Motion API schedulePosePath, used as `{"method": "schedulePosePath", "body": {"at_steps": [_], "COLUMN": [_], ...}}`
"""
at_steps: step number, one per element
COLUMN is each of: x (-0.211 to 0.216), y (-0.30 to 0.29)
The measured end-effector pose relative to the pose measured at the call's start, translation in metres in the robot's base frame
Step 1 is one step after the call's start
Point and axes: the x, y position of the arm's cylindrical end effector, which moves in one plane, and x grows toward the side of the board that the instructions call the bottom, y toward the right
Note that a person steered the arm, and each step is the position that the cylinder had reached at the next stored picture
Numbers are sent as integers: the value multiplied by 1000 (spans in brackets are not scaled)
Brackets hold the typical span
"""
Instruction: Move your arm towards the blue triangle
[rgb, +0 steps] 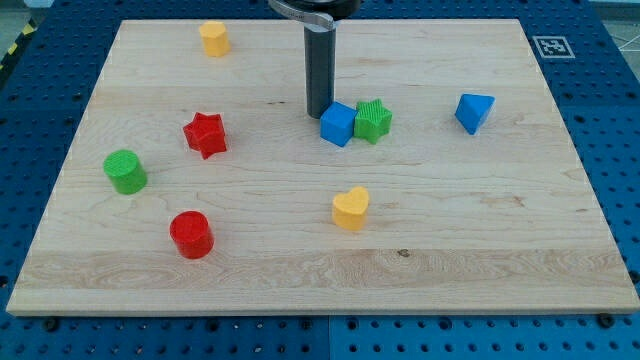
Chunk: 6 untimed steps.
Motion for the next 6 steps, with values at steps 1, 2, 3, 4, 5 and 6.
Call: {"method": "schedulePosePath", "body": {"at_steps": [1, 2, 3, 4, 5, 6], "x": [-17, -21, -26, -43, -43, -27], "y": [10, 61, 109, 151, 195, 228]}}
